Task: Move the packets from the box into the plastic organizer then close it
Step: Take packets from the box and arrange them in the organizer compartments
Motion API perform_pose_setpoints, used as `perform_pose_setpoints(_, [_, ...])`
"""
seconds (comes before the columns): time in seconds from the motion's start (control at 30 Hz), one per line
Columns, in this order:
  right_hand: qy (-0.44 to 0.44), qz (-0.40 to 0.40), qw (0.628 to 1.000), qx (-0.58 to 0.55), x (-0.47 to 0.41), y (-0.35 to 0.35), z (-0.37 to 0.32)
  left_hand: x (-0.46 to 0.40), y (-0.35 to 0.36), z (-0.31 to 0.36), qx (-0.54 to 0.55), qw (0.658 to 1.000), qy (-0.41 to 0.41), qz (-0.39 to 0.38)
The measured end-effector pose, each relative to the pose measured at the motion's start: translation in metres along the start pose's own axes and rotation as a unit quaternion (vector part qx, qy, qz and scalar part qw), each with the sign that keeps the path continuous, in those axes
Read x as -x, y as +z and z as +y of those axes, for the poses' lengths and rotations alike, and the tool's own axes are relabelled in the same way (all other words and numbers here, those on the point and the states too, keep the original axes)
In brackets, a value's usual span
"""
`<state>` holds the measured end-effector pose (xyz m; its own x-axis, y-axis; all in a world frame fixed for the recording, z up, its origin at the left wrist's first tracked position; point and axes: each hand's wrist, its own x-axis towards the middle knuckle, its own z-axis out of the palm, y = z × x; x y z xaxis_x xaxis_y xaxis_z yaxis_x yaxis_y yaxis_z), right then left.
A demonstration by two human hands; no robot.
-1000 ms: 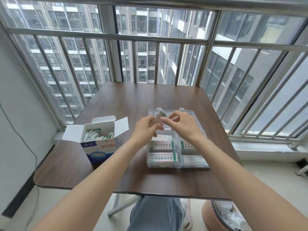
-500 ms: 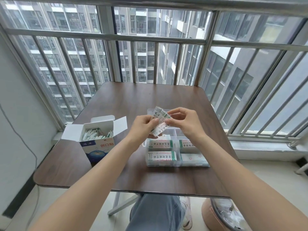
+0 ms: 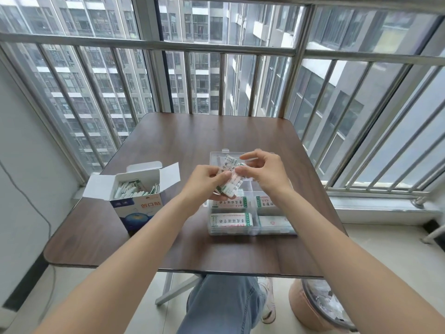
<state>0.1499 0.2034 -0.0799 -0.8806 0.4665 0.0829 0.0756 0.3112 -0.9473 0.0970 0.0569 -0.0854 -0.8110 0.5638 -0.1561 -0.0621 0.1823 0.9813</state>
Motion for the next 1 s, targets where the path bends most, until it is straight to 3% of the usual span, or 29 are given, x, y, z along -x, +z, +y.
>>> perform_pose_setpoints(0.13, [0.024, -0.006, 1.0, -0.004, -0.004, 0.003, 0.002, -0.001, 0.001, -0.002, 0.009, 1.0, -0.005, 0.0])
perform_pose_setpoints(0.2, [0.028, 0.03, 0.999, 0.011, -0.007, 0.005, 0.005, -0.003, 0.002, -0.005, -0.074, 0.993, 0.035, 0.081])
perform_pose_setpoints(0.27, [0.041, 0.082, 0.996, 0.015, -0.011, 0.007, 0.009, -0.008, 0.001, -0.008, -0.172, 0.96, 0.091, 0.201])
perform_pose_setpoints(0.33, [0.052, 0.114, 0.992, 0.033, -0.014, 0.009, 0.013, -0.01, -0.001, -0.01, -0.213, 0.937, 0.109, 0.252])
perform_pose_setpoints(0.5, [0.034, 0.096, 0.989, 0.112, -0.016, 0.021, 0.013, -0.017, -0.003, -0.015, -0.244, 0.935, 0.096, 0.237])
perform_pose_setpoints(0.67, [0.002, 0.023, 0.974, 0.226, -0.013, 0.029, 0.014, -0.017, -0.007, -0.019, -0.231, 0.948, 0.1, 0.194])
perform_pose_setpoints(0.8, [0.002, -0.044, 0.966, 0.255, -0.014, 0.025, 0.011, -0.013, -0.009, -0.016, -0.199, 0.955, 0.102, 0.197])
perform_pose_setpoints(1.0, [0.01, -0.106, 0.921, 0.374, -0.015, 0.015, 0.005, -0.02, -0.008, -0.02, -0.224, 0.952, 0.084, 0.189])
